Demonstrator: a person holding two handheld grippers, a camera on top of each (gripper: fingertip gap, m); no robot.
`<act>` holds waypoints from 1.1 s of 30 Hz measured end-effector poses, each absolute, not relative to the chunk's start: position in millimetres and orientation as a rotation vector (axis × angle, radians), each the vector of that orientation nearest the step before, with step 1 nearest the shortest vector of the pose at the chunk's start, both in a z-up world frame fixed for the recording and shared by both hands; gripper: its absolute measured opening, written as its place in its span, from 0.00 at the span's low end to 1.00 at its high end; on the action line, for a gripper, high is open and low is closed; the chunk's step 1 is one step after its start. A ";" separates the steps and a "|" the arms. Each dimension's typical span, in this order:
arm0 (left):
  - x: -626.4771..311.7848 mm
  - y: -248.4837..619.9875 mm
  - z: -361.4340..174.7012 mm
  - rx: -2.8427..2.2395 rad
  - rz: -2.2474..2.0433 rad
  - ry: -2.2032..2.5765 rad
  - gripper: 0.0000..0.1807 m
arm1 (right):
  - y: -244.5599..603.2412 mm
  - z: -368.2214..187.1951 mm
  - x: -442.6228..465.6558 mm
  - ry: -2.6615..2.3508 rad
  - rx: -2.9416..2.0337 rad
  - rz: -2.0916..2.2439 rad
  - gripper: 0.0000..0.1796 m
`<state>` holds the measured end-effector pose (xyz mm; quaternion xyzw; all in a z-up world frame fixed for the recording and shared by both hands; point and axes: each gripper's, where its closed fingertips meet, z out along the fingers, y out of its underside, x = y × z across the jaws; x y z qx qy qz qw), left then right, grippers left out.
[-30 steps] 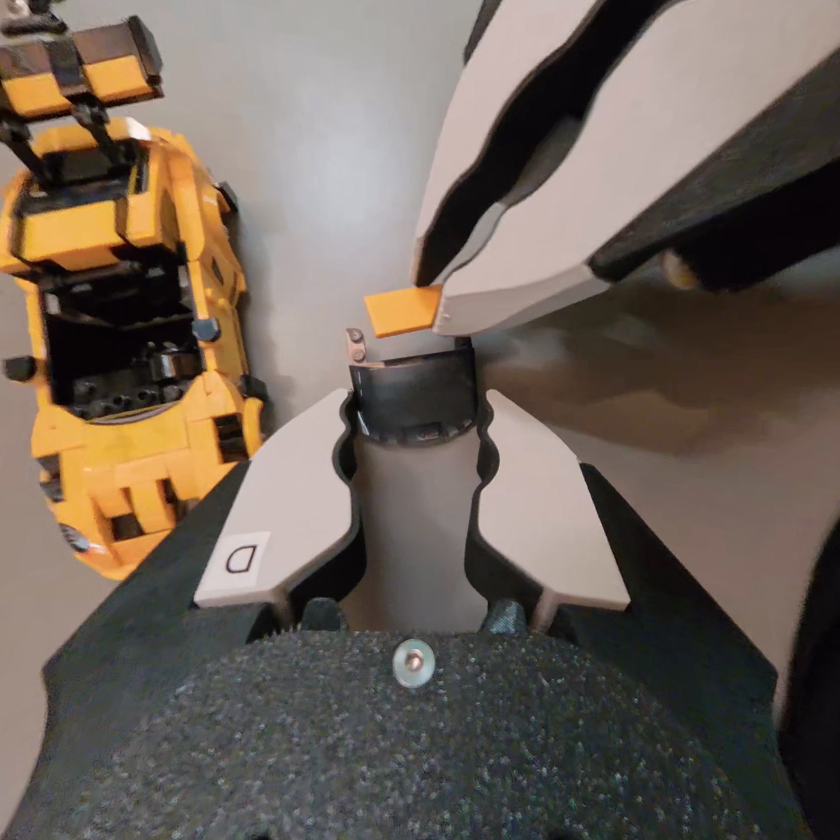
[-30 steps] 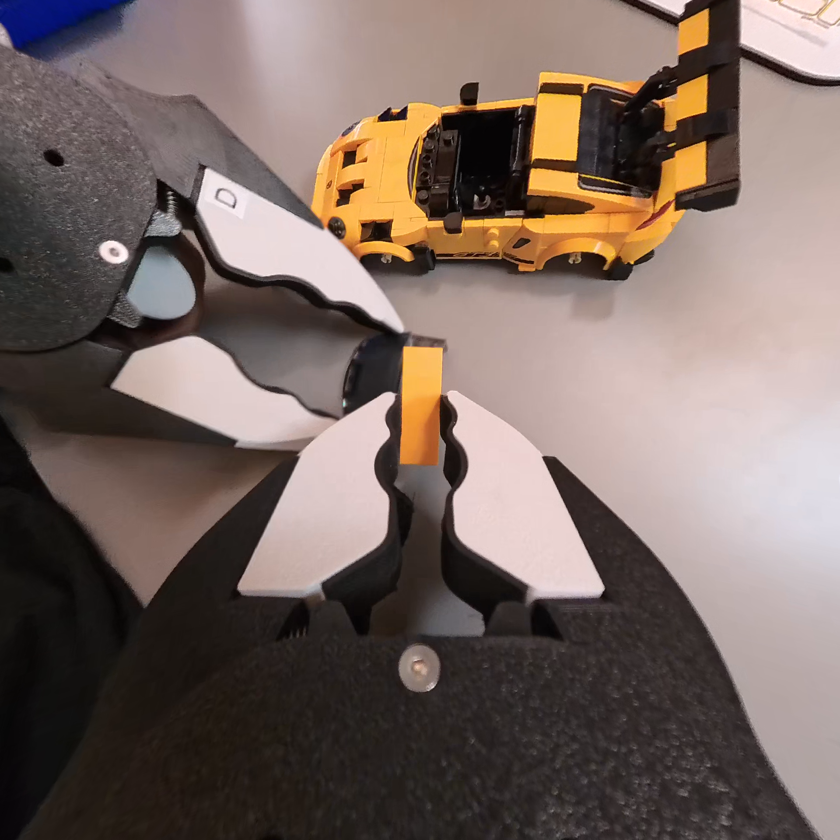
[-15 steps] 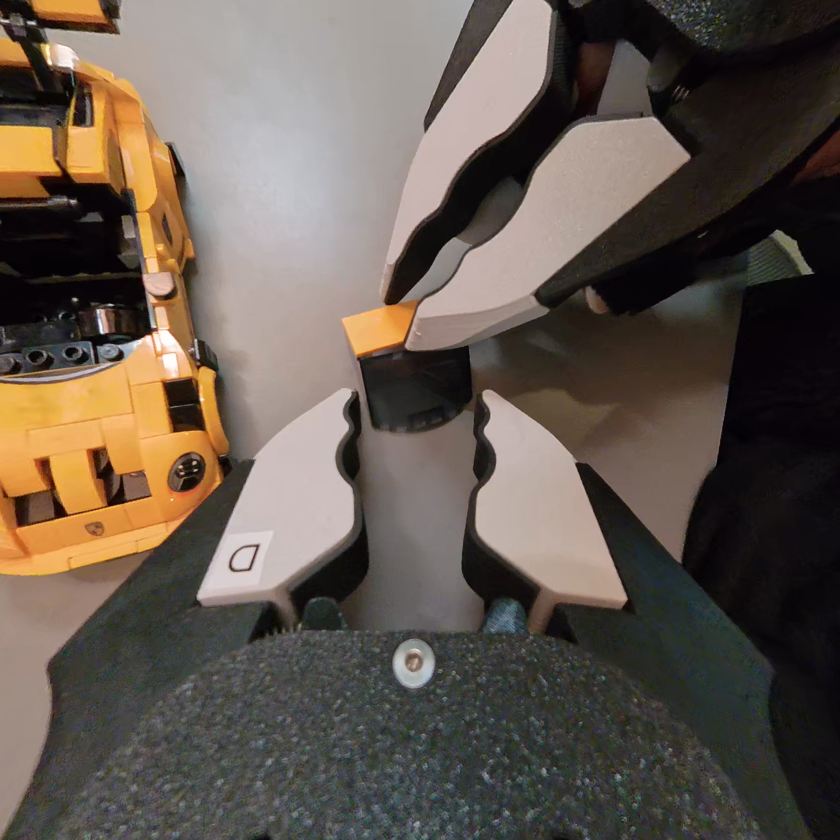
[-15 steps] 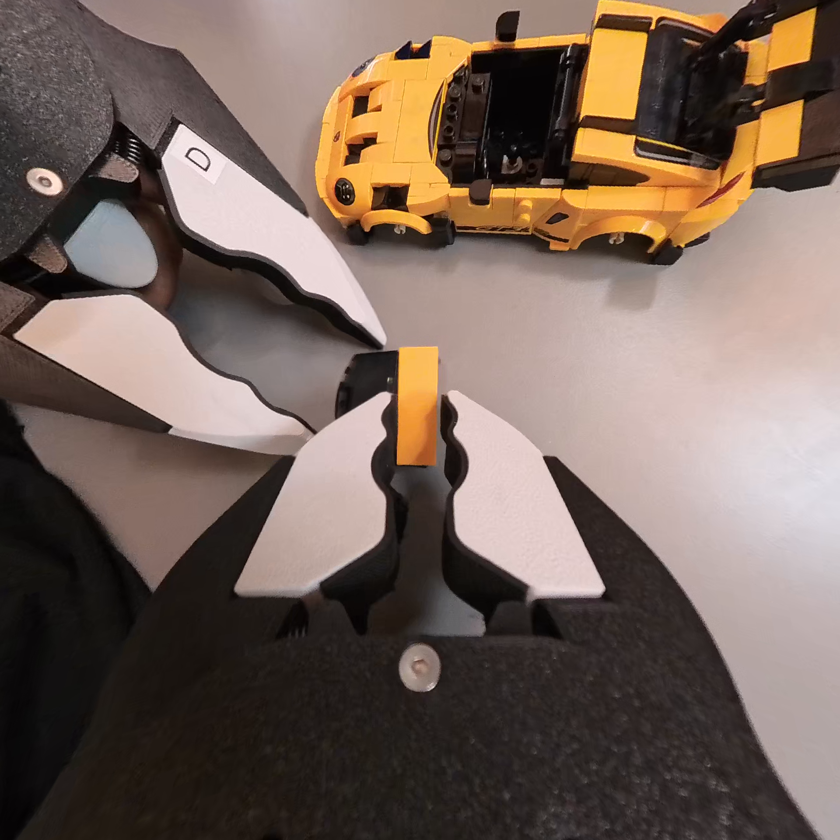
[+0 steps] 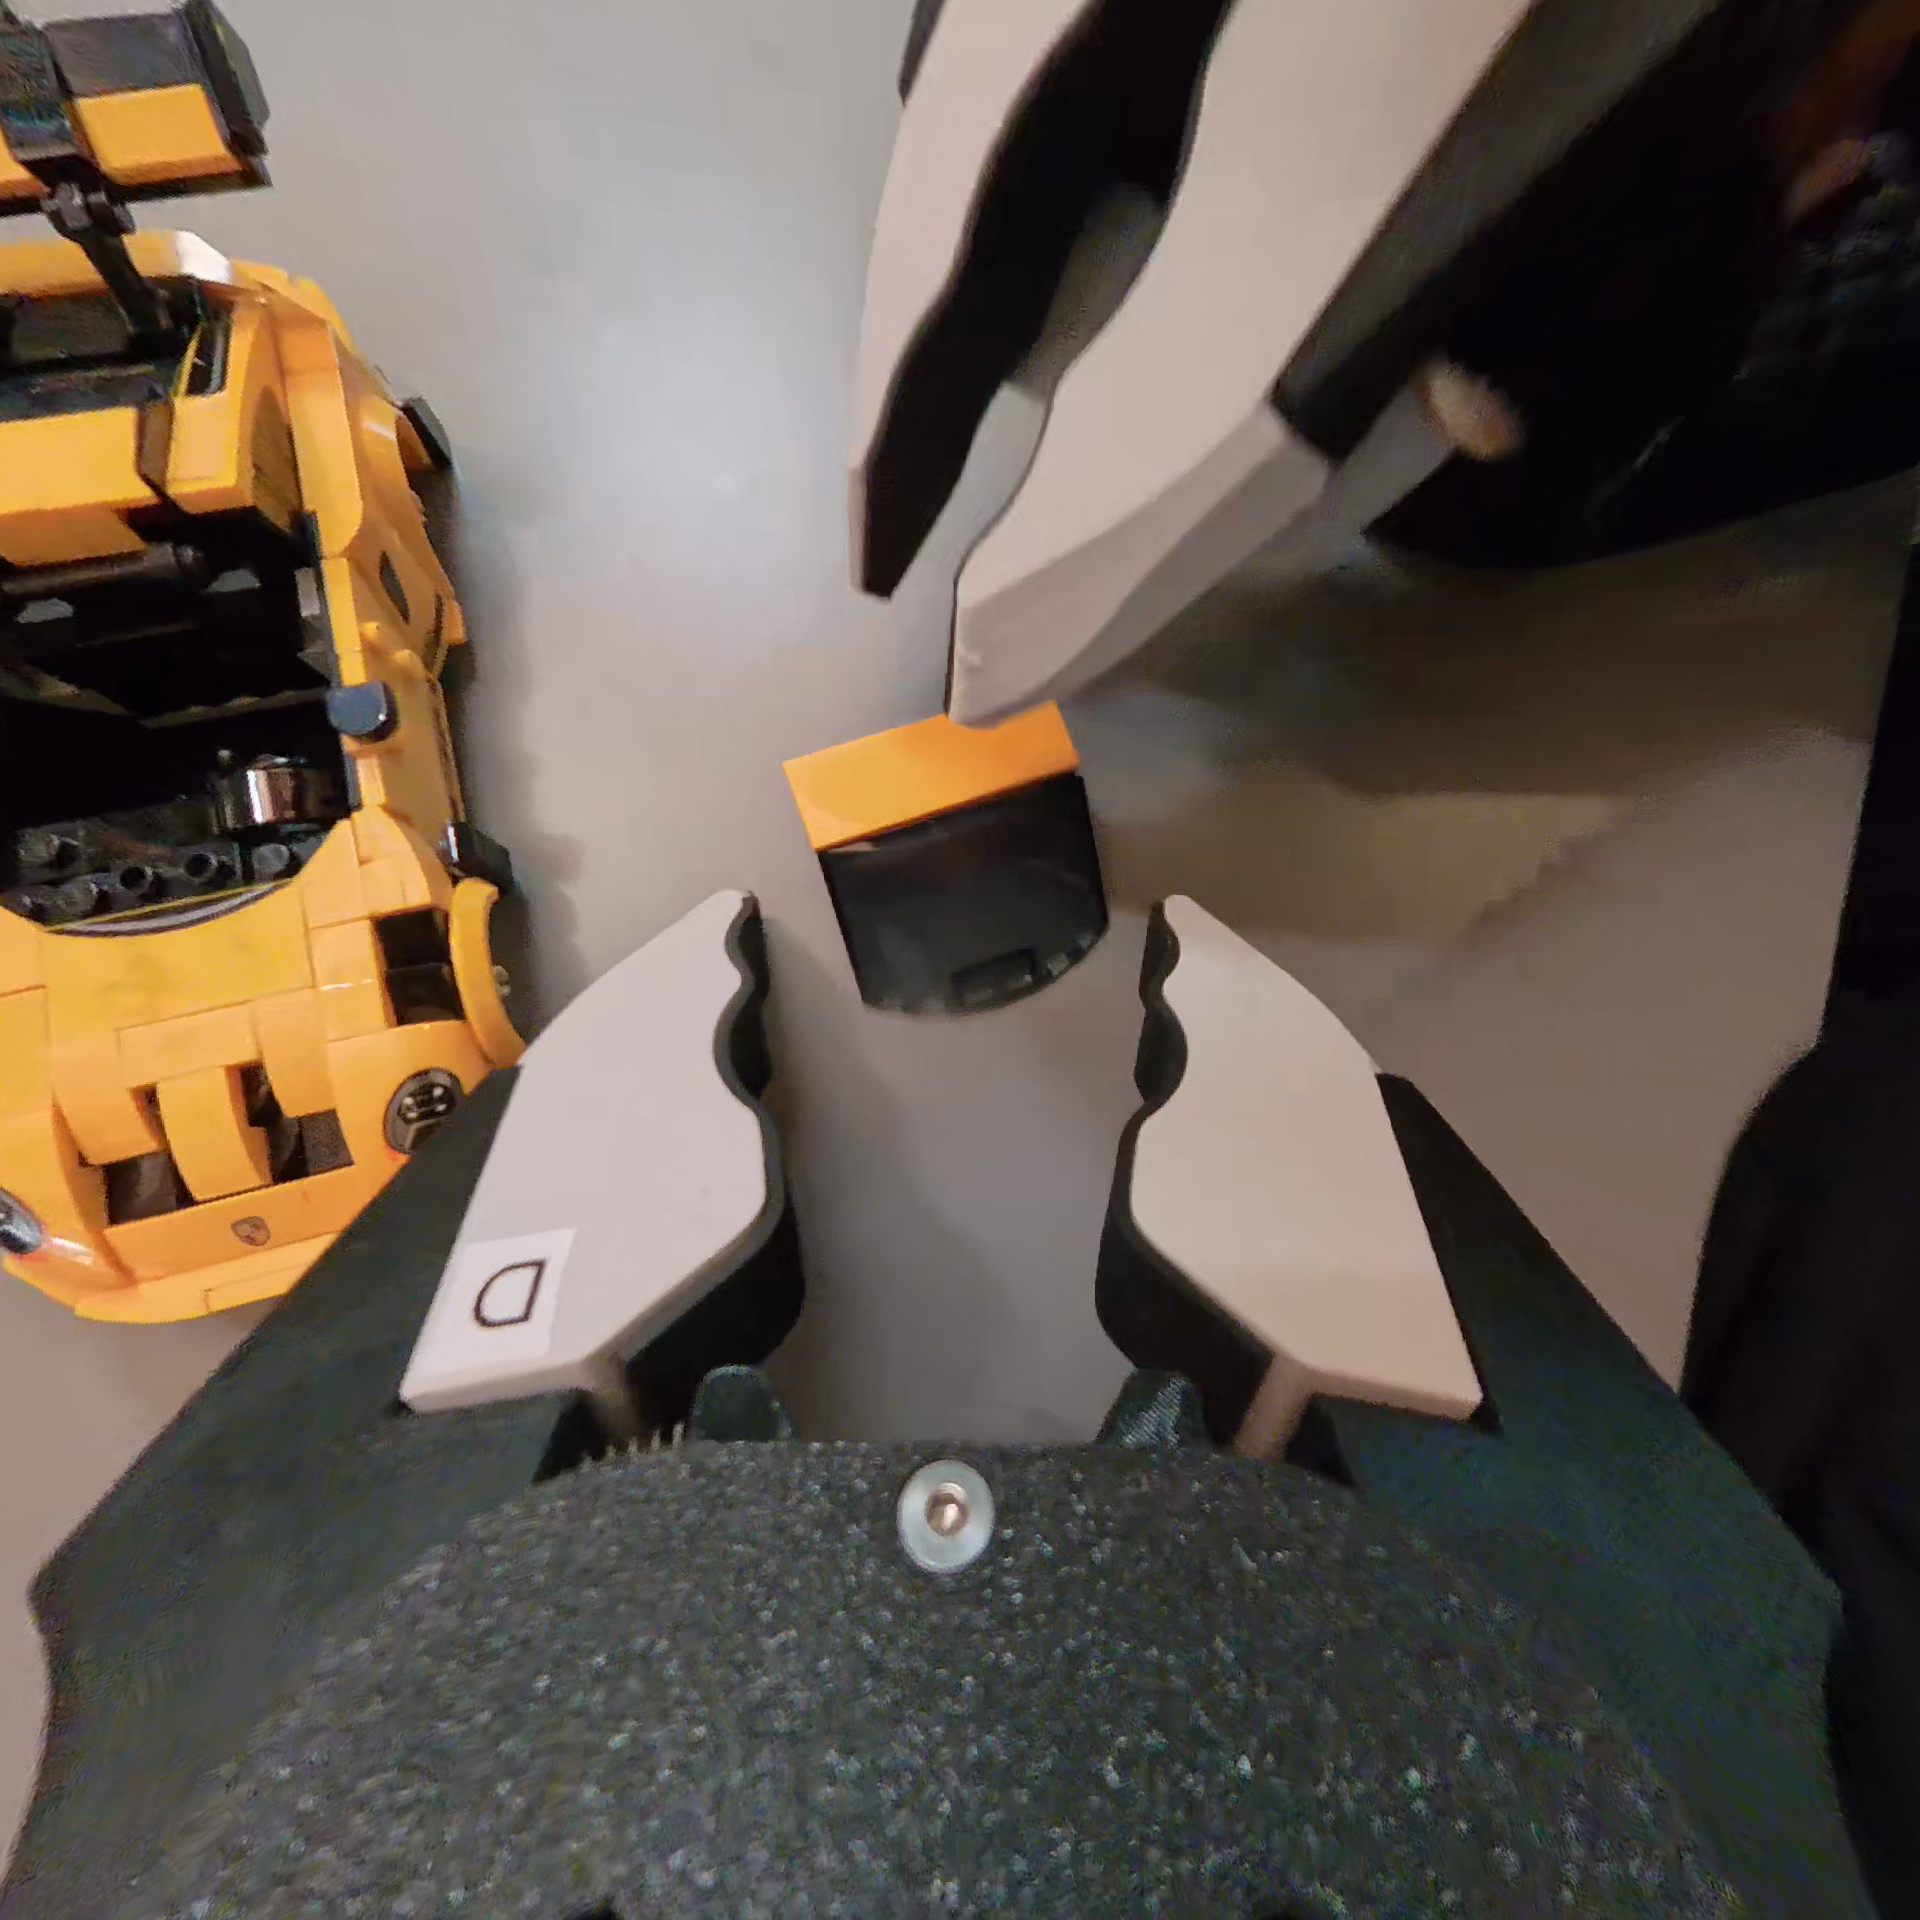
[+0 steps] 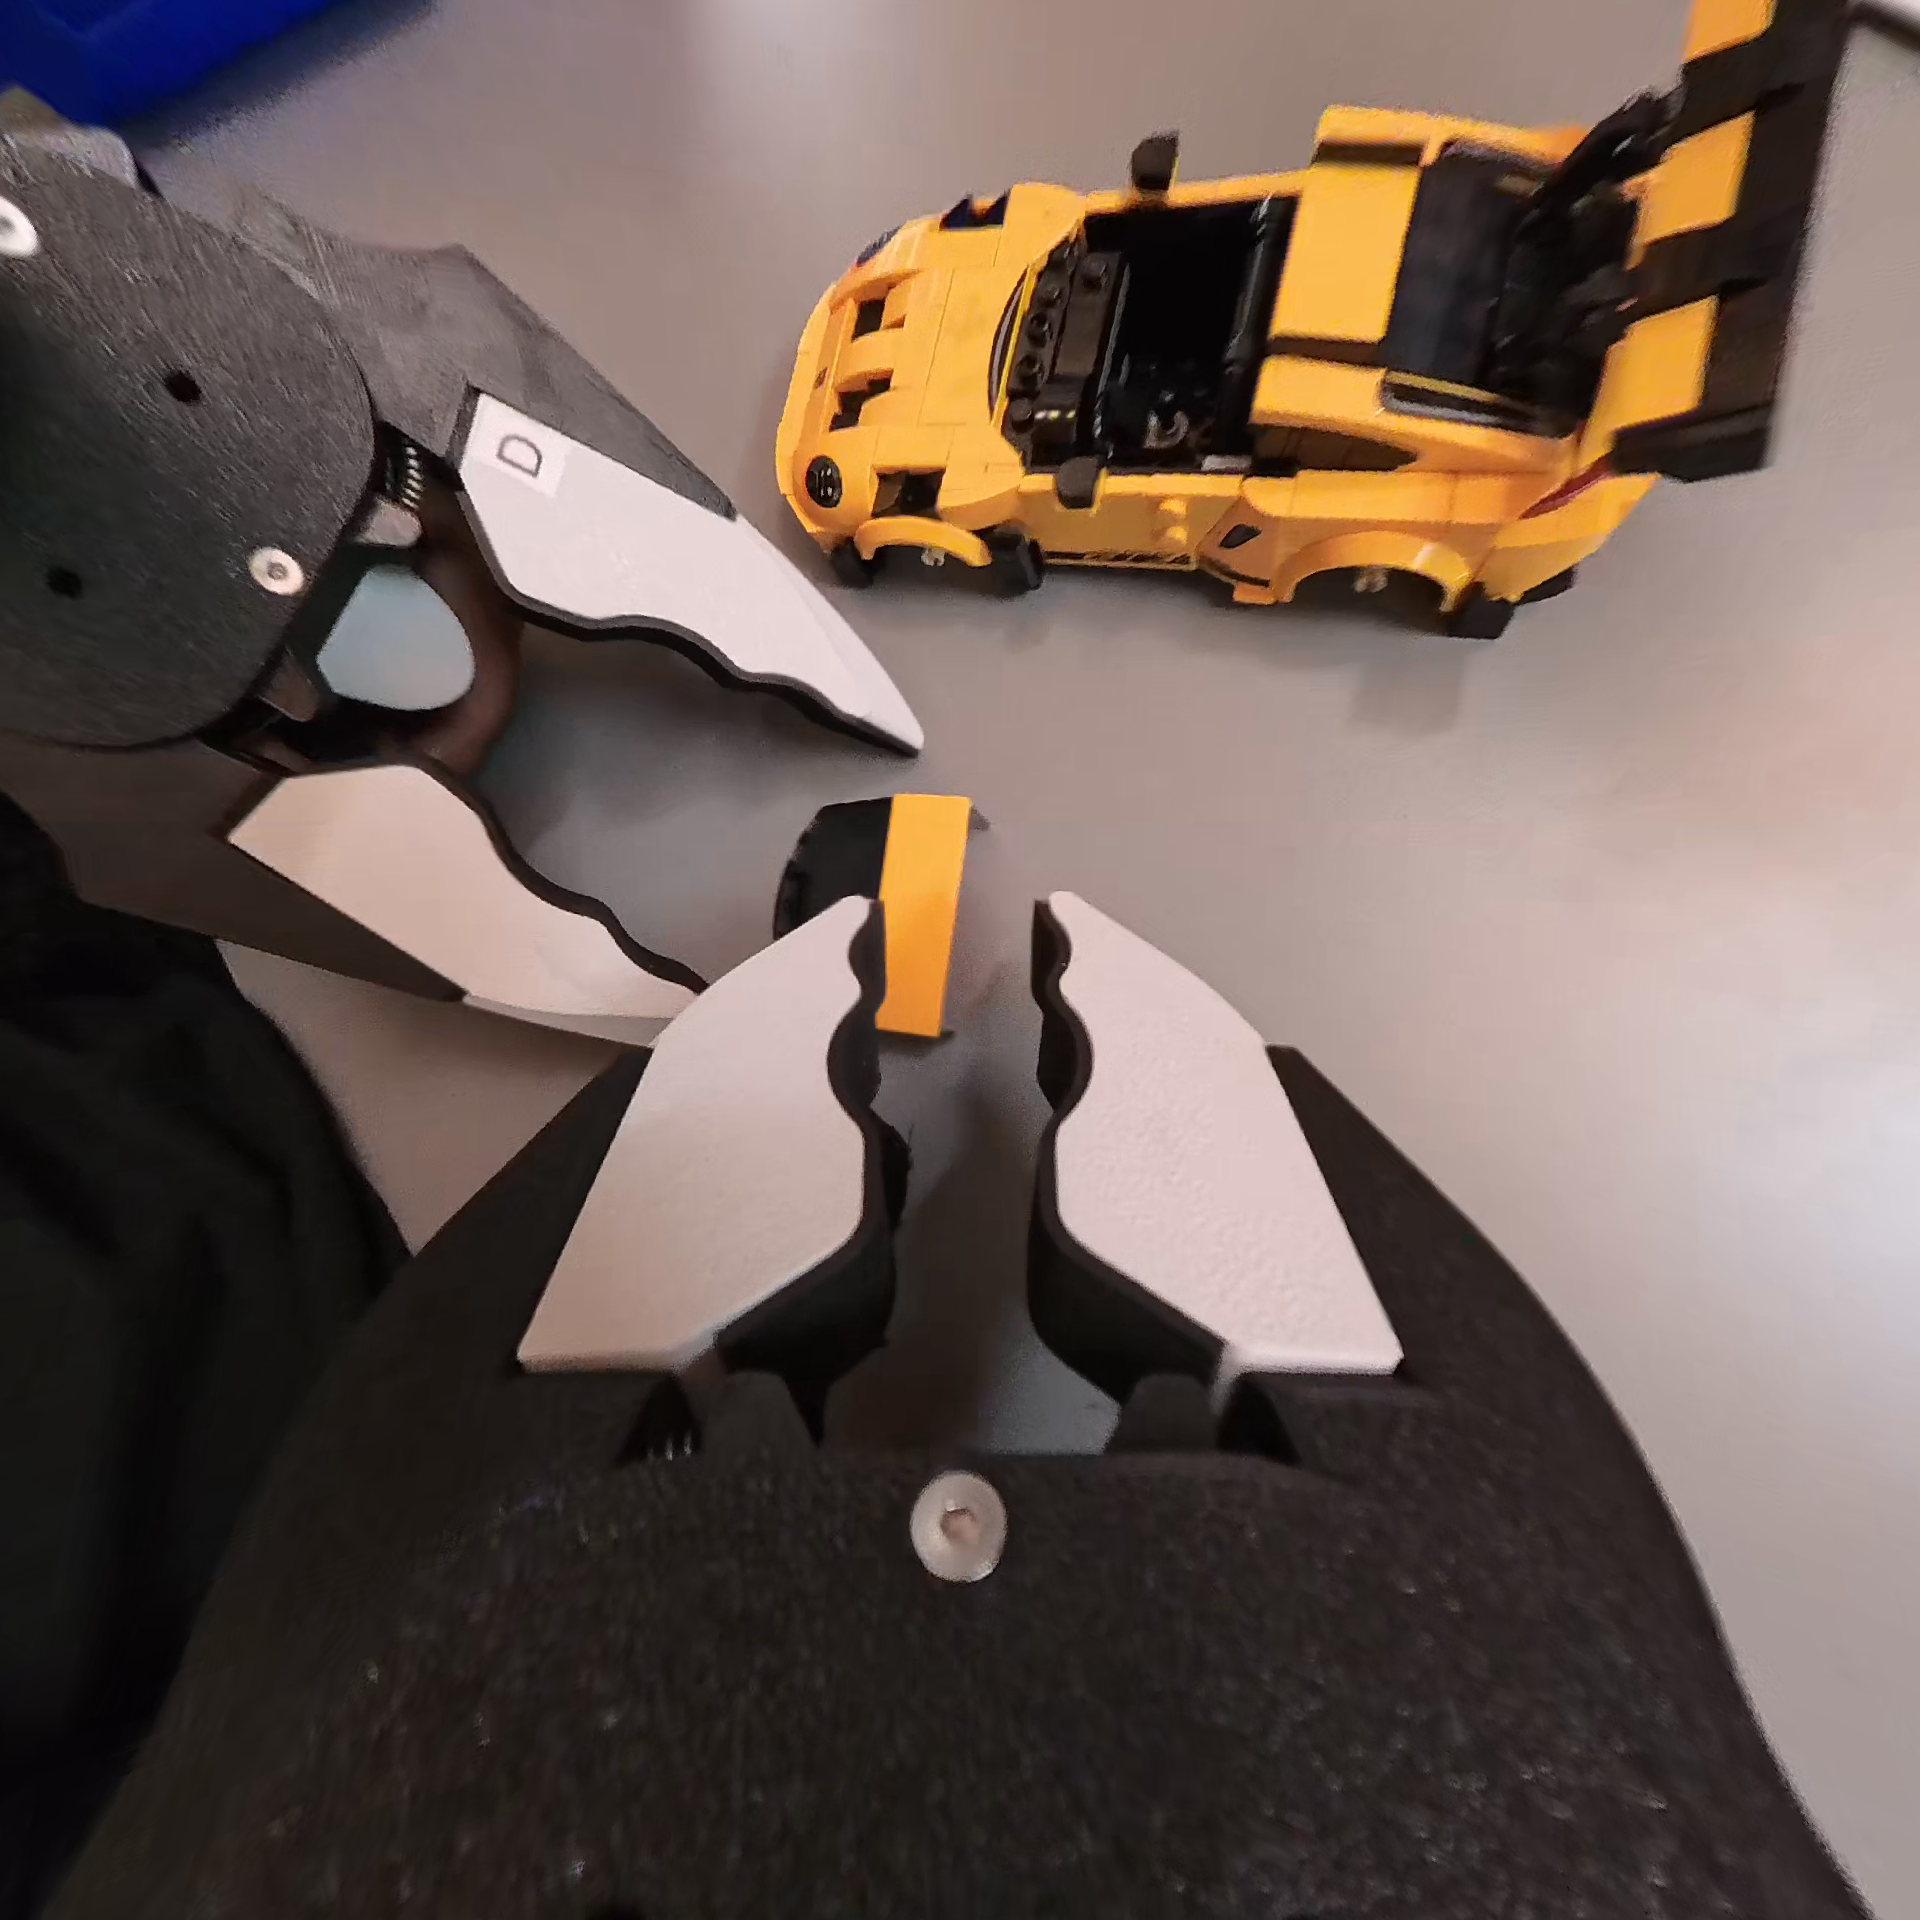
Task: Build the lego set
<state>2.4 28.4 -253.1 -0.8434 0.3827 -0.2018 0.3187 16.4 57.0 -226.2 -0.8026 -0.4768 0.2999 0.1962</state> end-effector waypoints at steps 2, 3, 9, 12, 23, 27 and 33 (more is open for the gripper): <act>3.3 29.9 -256.2 -2.221 -0.486 1.016 0.39 | 64.3 -220.3 23.2 -1.336 -2.213 0.830 0.15; 3.9 31.1 -256.9 -2.218 -0.463 1.018 0.38 | 67.5 -218.6 26.8 -1.342 -2.197 0.819 0.15; 3.5 34.1 -257.4 -2.215 -0.417 1.044 0.29 | 69.8 -214.4 39.3 -1.396 -2.106 0.818 0.14; 3.2 32.1 -257.3 -2.191 -0.461 1.106 0.28 | 61.3 -213.1 39.5 -1.479 -1.987 0.860 0.14; -7.5 30.6 -202.7 -2.035 -0.776 1.322 0.28 | 34.8 -171.4 24.6 -1.769 -1.125 0.493 0.22; -12.4 36.3 -168.2 -2.005 -0.760 1.379 0.28 | 36.1 -140.9 9.9 -1.758 -0.829 0.196 0.24; -12.9 32.6 -125.0 -1.990 -0.774 1.425 0.28 | 28.6 -109.3 -4.6 -1.735 -0.609 0.019 0.21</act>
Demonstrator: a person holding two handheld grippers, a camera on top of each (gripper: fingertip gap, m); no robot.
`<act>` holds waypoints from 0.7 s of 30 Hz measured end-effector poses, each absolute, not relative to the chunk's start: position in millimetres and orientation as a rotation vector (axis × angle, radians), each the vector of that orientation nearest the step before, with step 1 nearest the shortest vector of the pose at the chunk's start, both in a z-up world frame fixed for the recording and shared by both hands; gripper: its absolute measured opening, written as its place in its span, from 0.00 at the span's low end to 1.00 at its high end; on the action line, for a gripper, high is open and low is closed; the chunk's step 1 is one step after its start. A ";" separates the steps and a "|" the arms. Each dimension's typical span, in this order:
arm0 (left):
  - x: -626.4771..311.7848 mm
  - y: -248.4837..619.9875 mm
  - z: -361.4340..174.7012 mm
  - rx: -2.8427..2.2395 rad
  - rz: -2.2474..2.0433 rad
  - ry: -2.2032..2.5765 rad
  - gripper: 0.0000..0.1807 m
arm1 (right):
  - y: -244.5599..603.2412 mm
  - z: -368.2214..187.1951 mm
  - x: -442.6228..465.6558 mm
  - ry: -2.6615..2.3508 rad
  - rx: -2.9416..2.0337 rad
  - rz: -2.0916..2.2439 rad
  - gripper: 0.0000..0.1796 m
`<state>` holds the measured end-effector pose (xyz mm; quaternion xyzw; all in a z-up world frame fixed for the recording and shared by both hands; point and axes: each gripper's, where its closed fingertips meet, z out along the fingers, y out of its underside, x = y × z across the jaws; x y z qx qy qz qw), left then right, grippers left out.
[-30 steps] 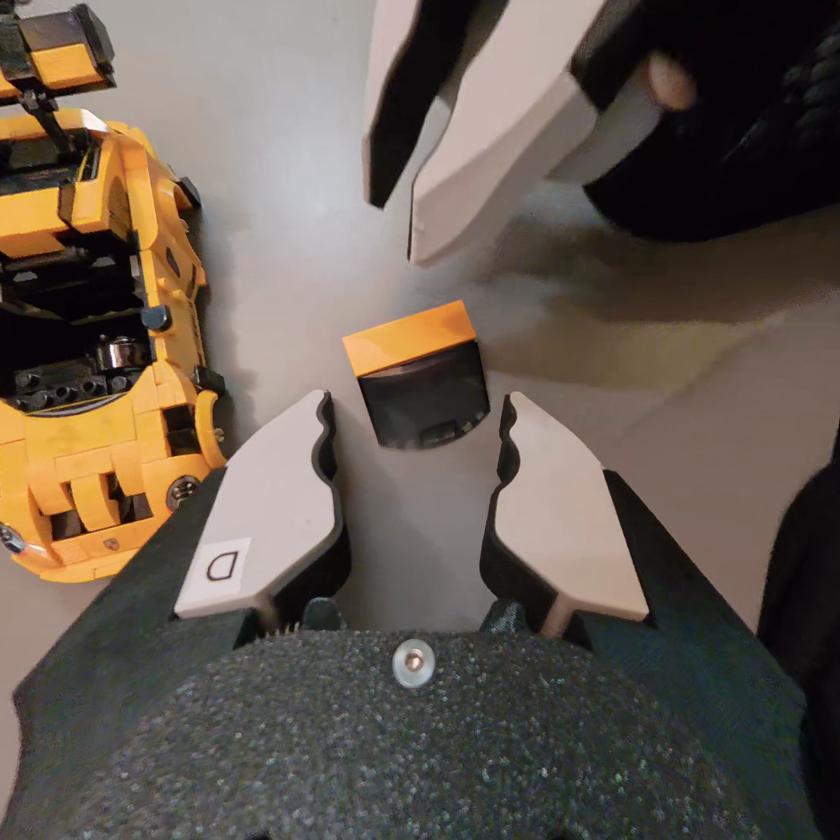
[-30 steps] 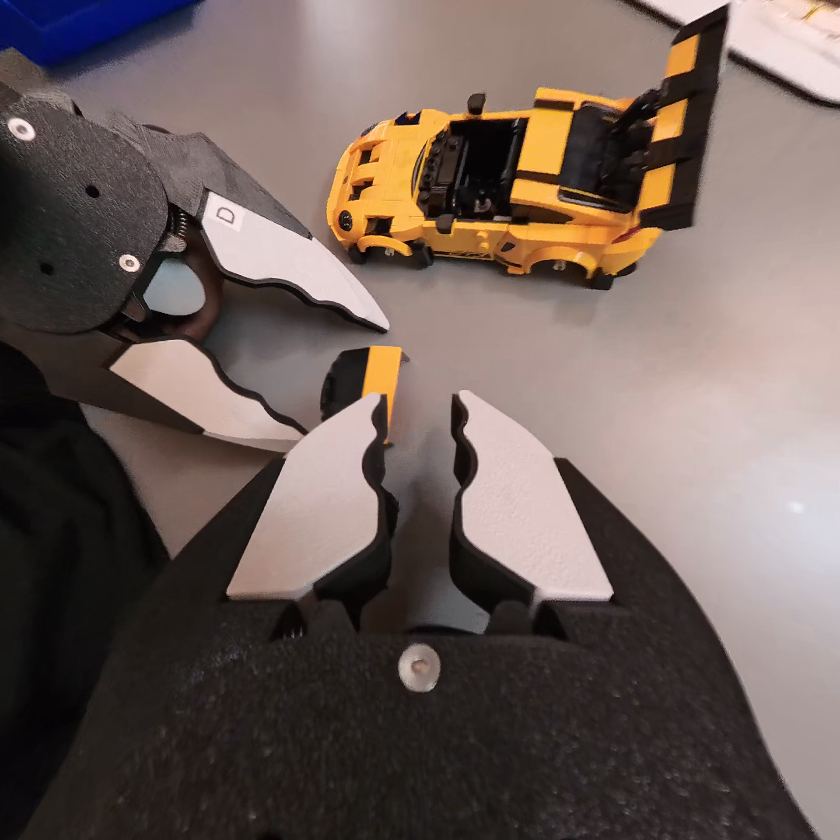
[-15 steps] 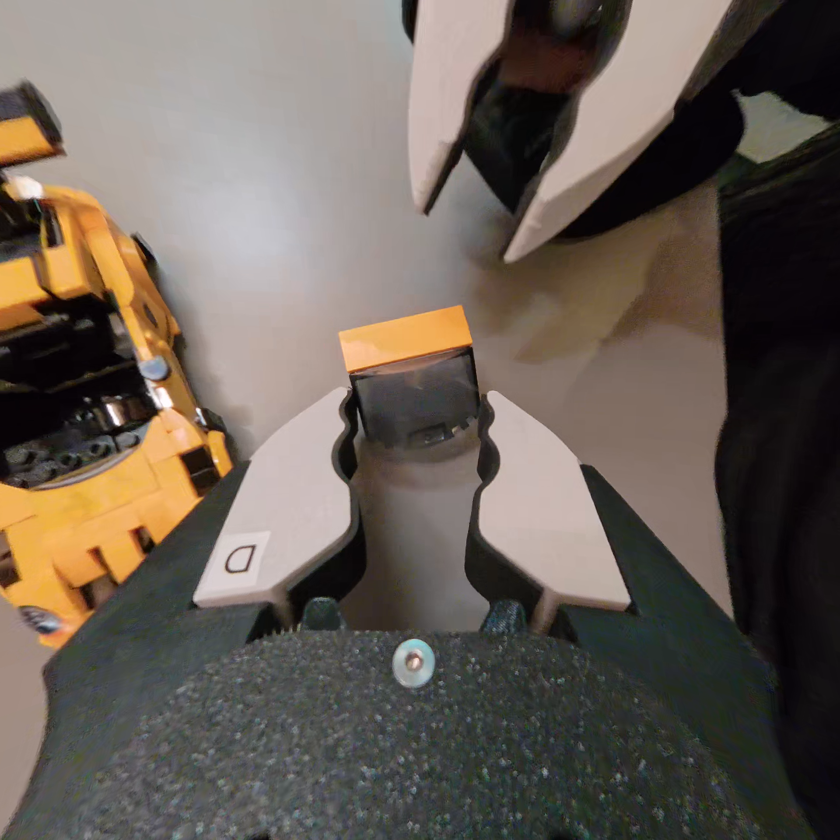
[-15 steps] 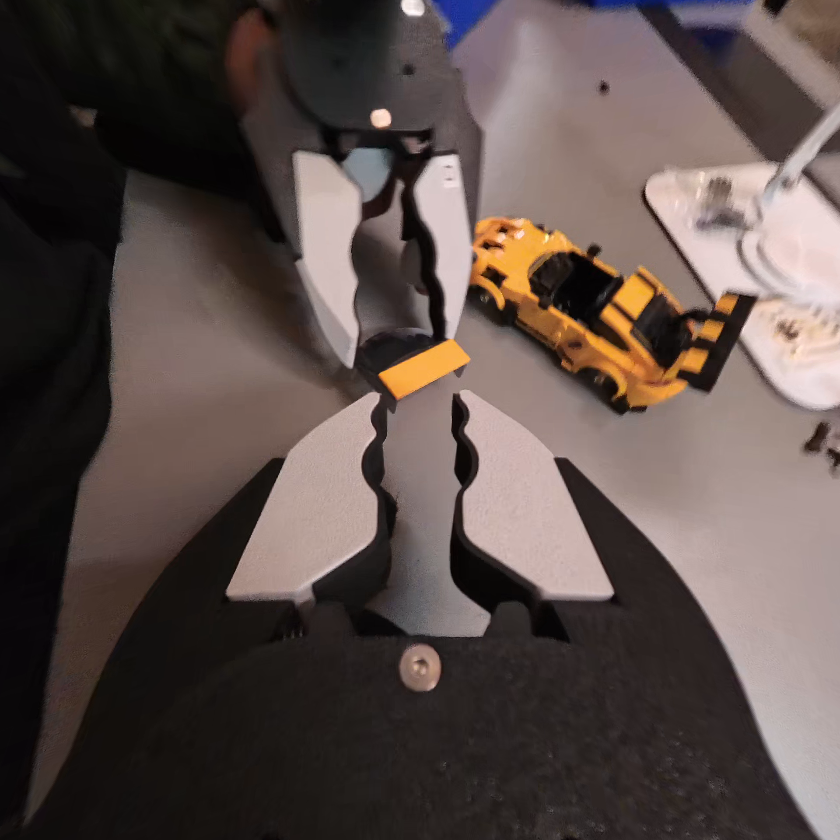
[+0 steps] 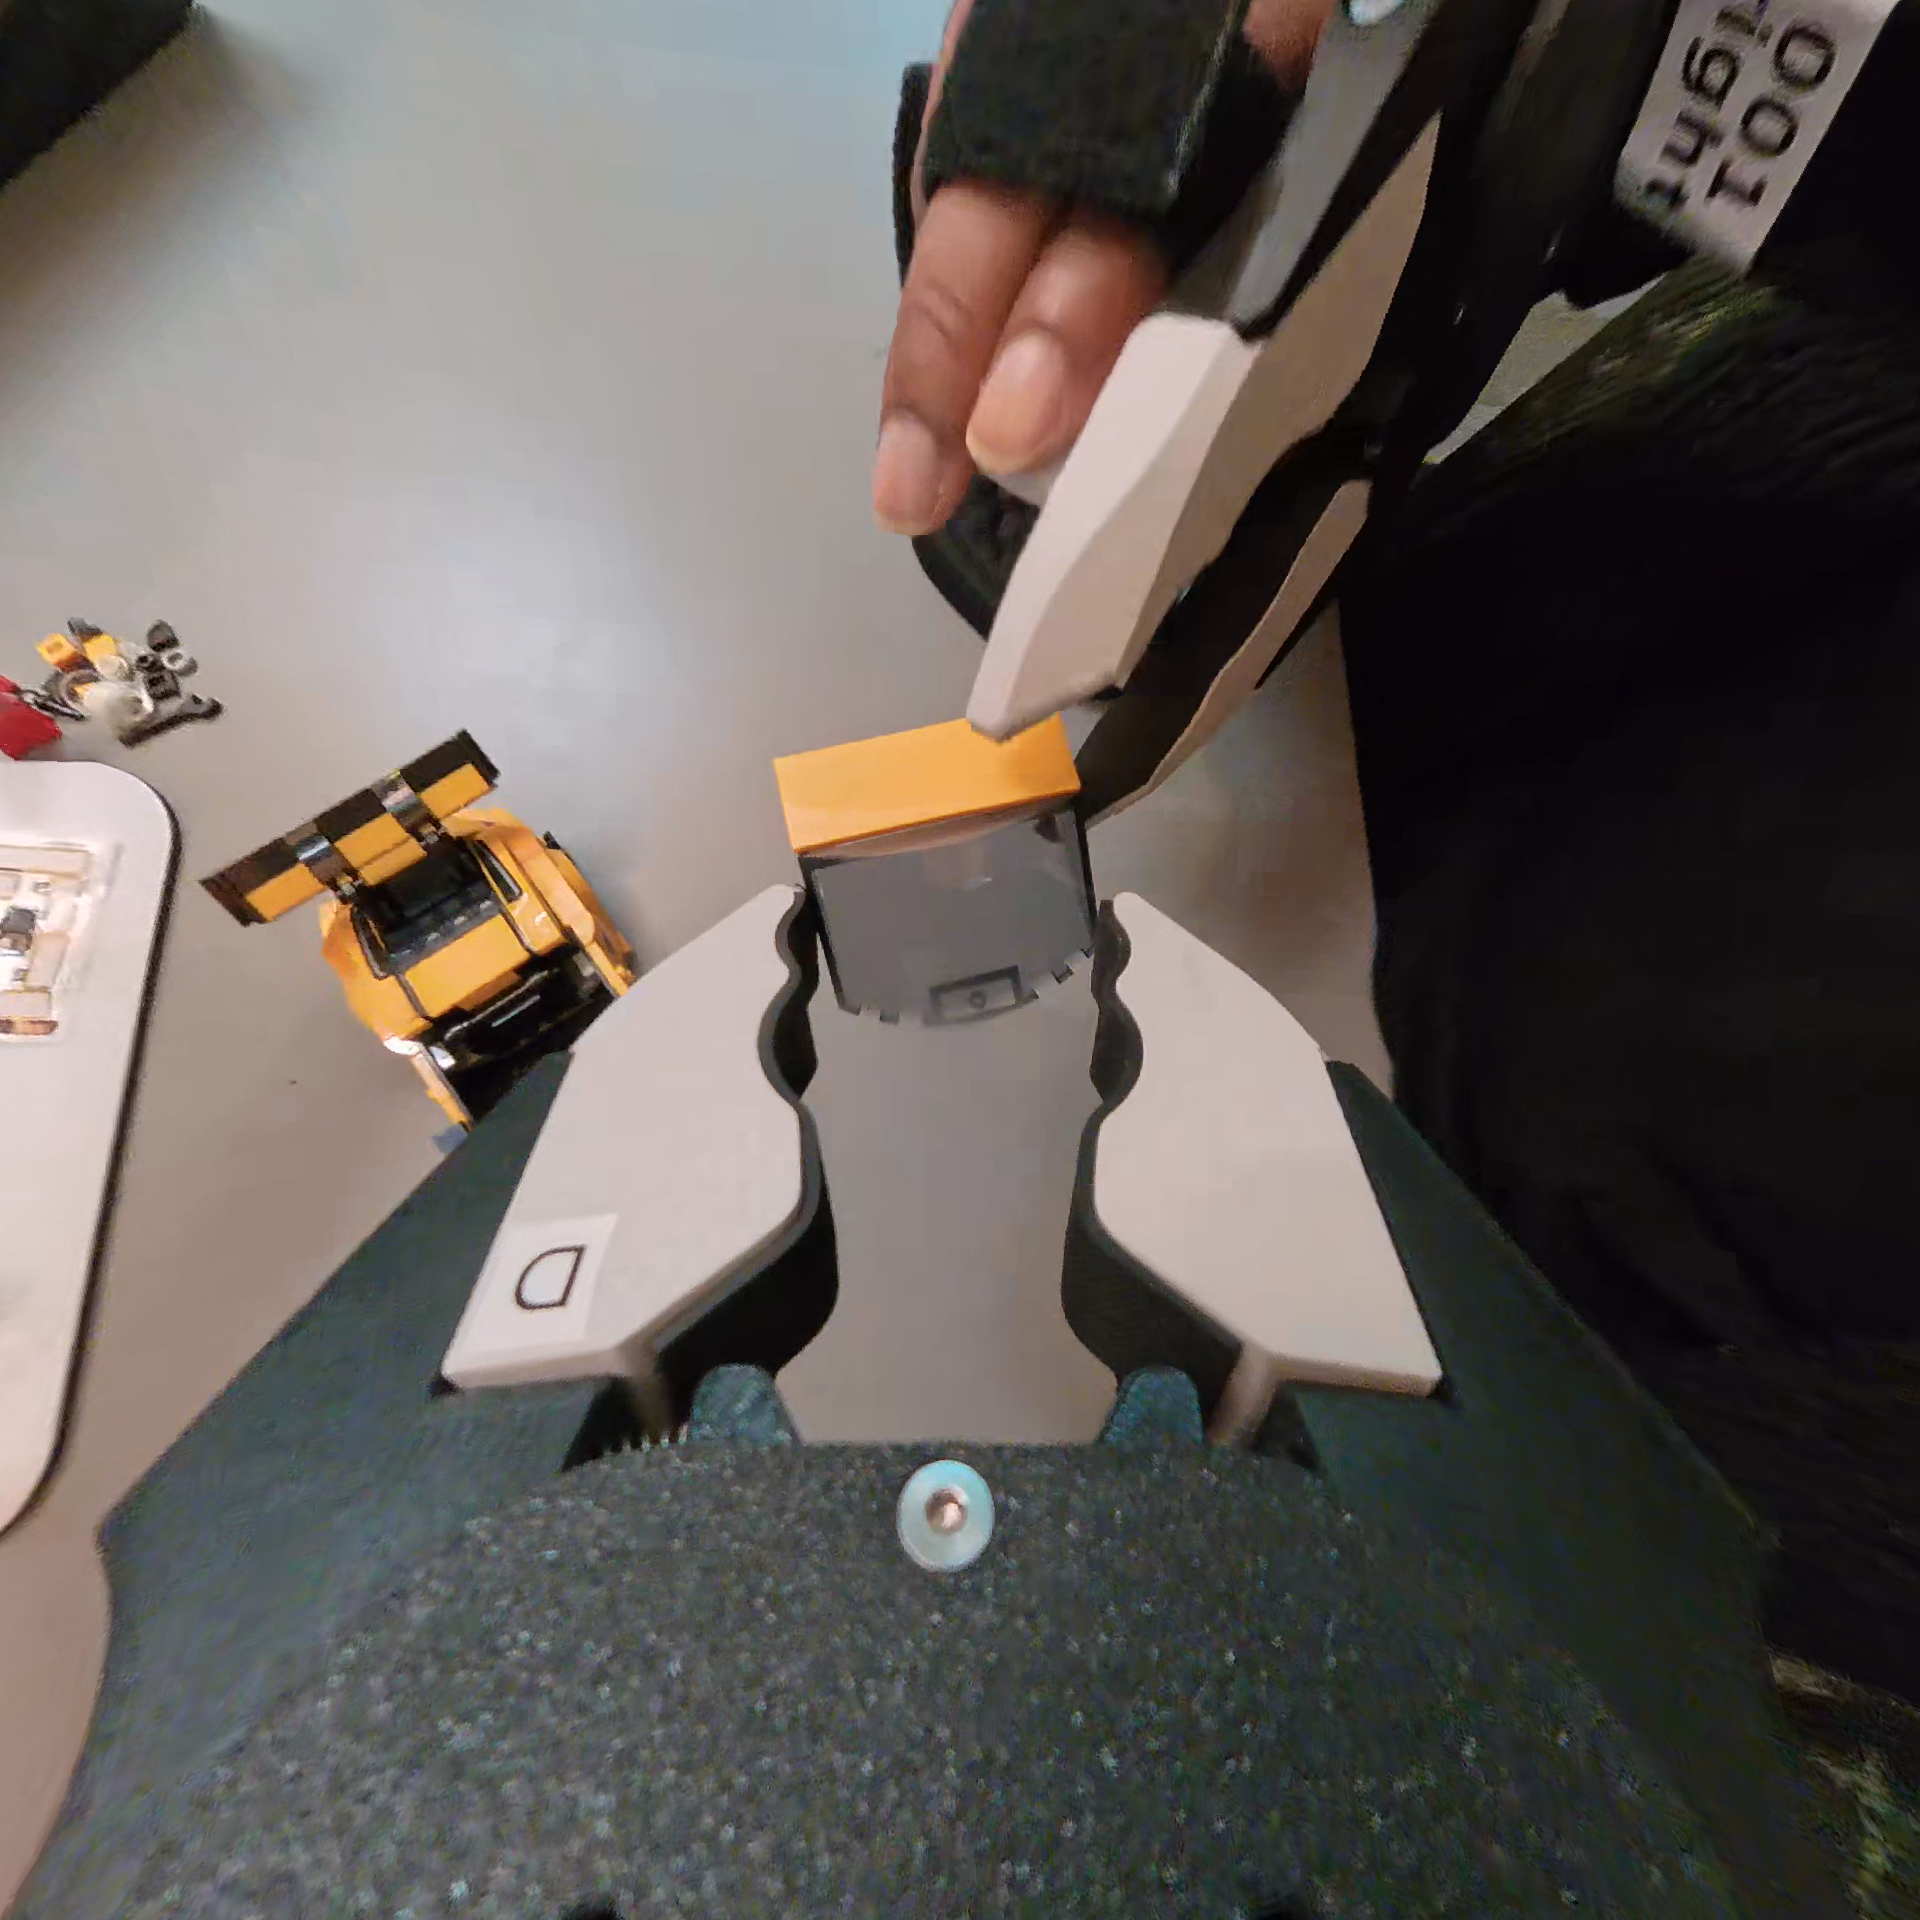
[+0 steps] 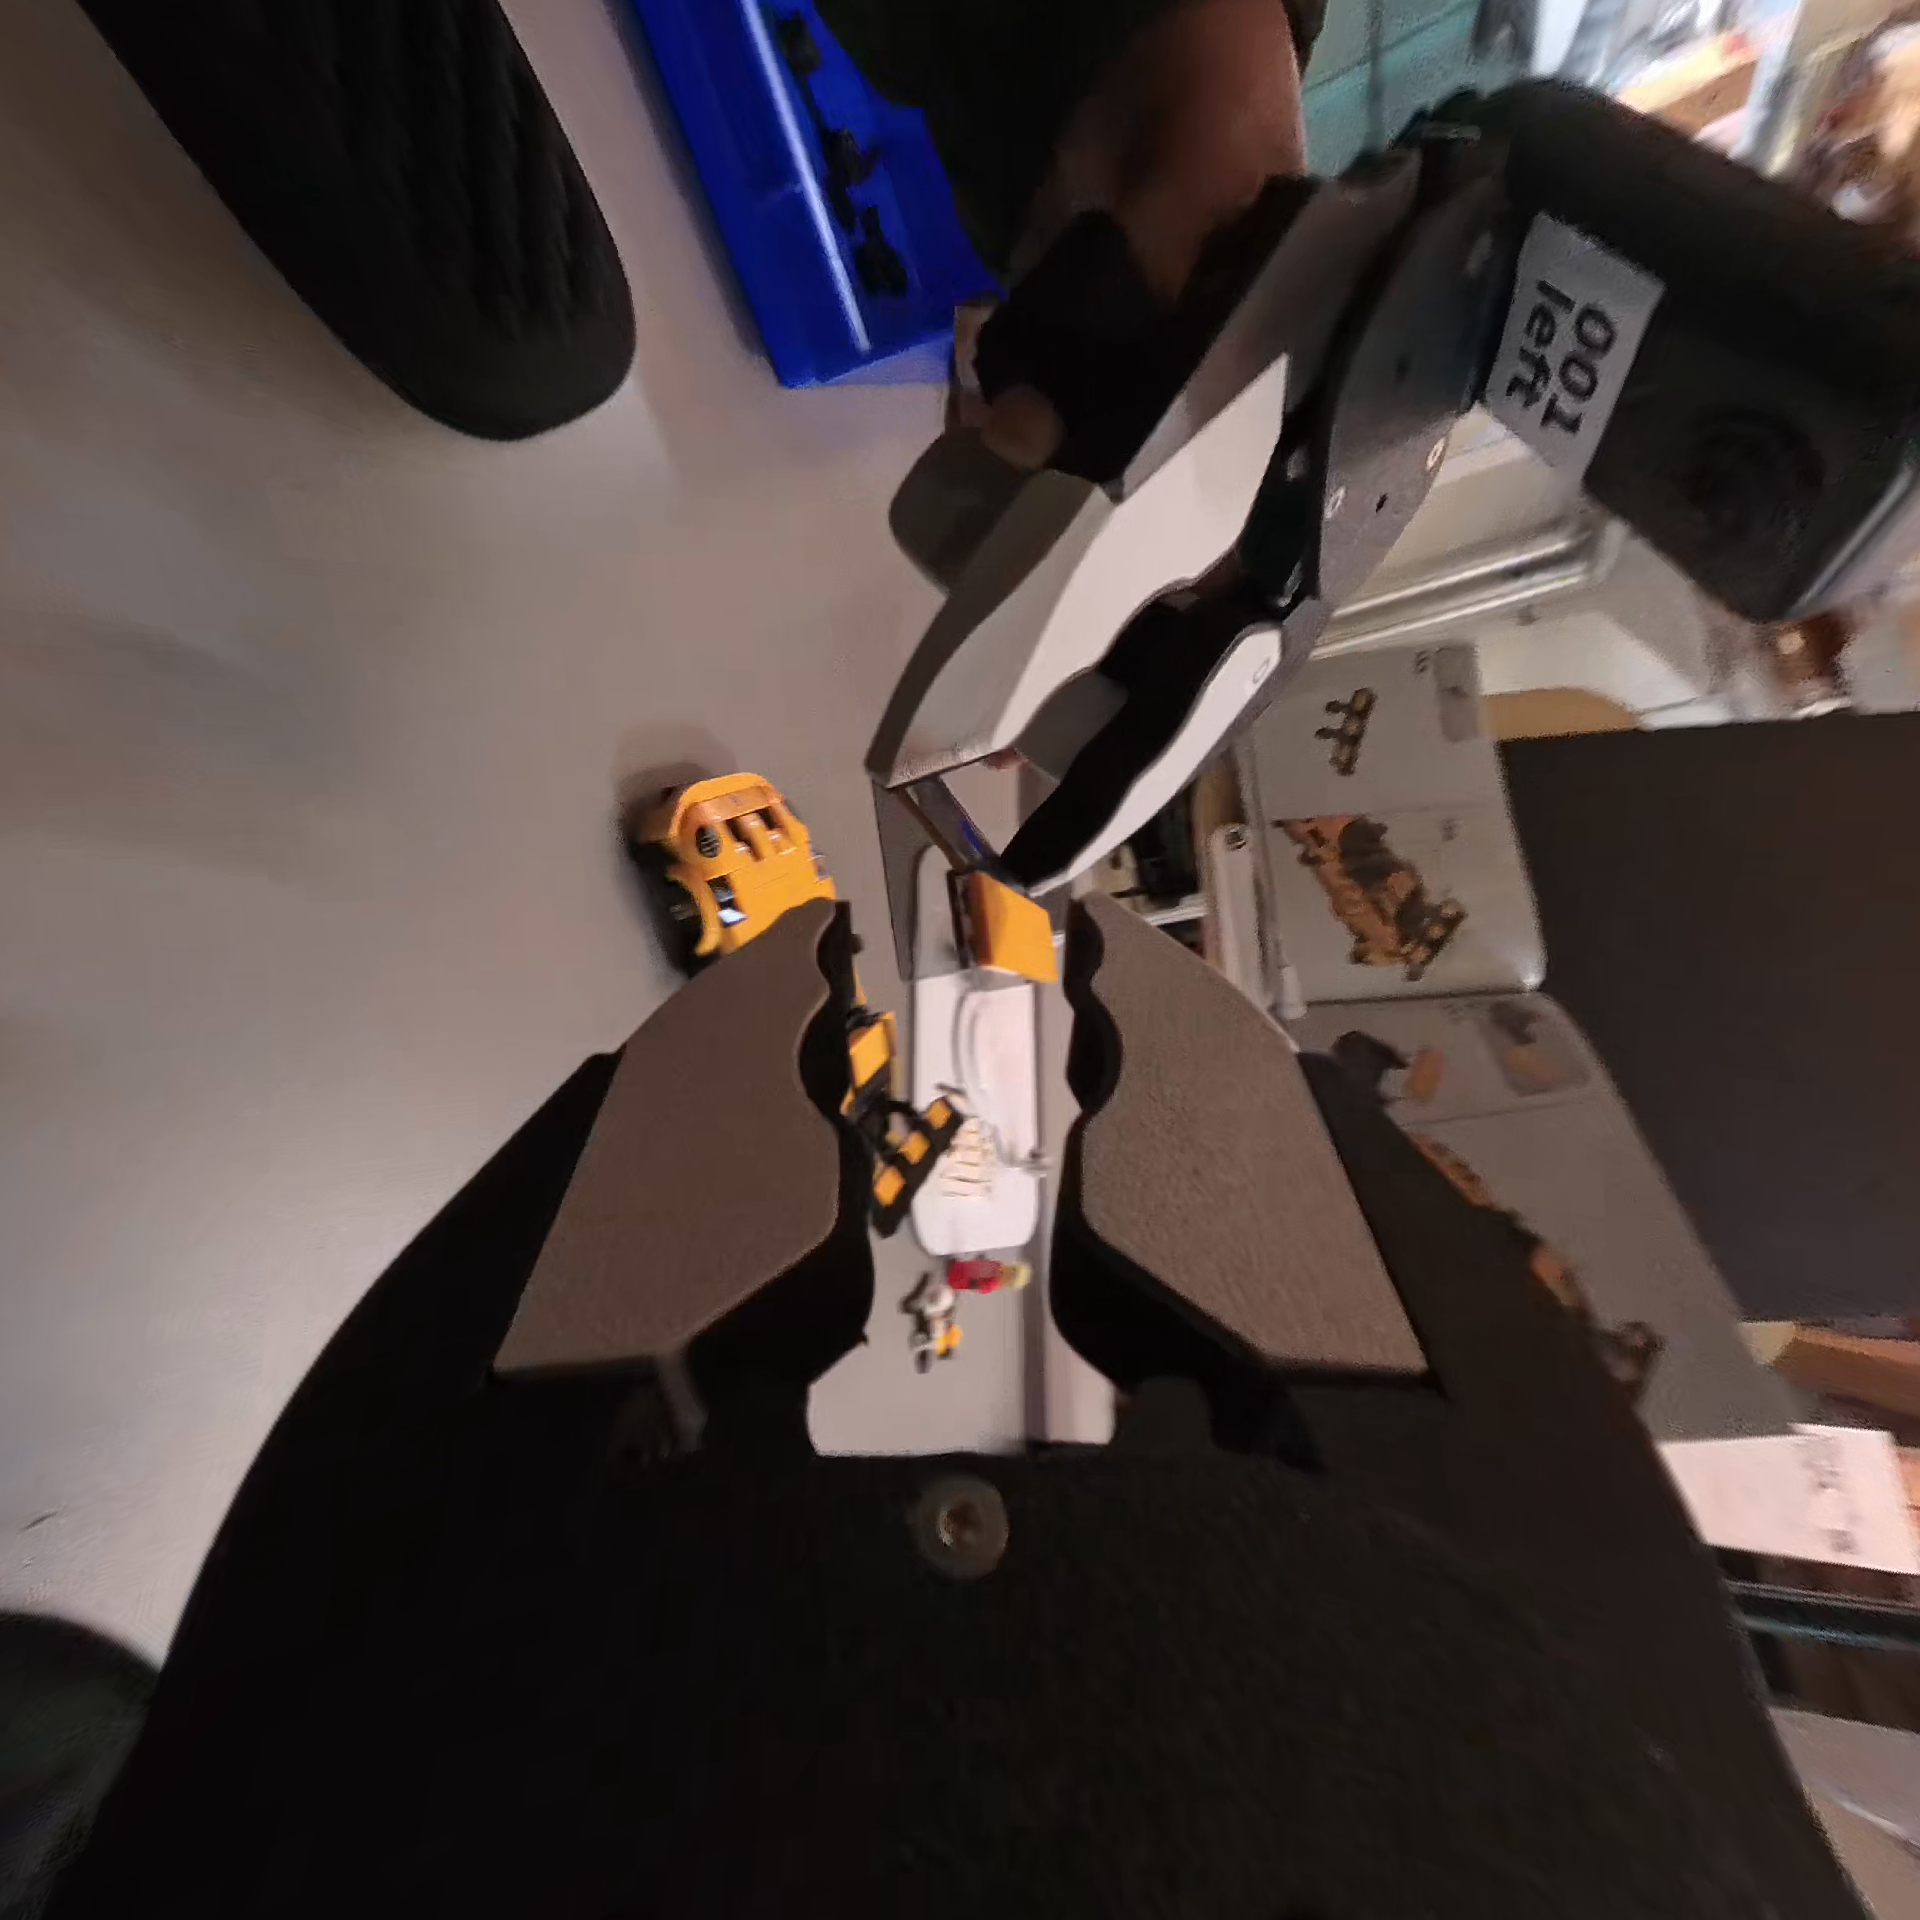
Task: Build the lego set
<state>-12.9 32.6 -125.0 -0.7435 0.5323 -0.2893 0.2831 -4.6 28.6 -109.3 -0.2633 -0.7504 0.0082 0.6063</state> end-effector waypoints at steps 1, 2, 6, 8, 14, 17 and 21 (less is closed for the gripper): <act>-12.6 31.0 -119.7 -1.995 -0.790 1.417 0.28 | 26.9 -103.8 -5.7 -1.715 -0.579 -0.009 0.18; -12.3 29.4 -115.2 -1.997 -0.801 1.411 0.28 | 25.5 -99.4 -6.7 -1.698 -0.558 -0.037 0.16; -9.4 19.2 -101.0 -1.984 -0.858 1.405 0.28 | 17.0 -88.4 -7.6 -1.661 -0.521 -0.064 0.11; -8.4 14.8 -96.7 -1.977 -0.859 1.414 0.28 | 12.4 -83.9 -6.8 -1.648 -0.495 -0.080 0.11; -6.2 2.5 -86.7 -1.978 -0.914 1.432 0.28 | 0.0 -75.3 -4.9 -1.640 -0.463 -0.075 0.10; -5.3 -0.7 -83.3 -1.975 -0.925 1.440 0.28 | -2.9 -72.0 -4.0 -1.640 -0.473 -0.059 0.10; -4.8 -3.6 -79.2 -1.971 -0.933 1.437 0.28 | -5.5 -69.3 -3.7 -1.636 -0.479 -0.052 0.10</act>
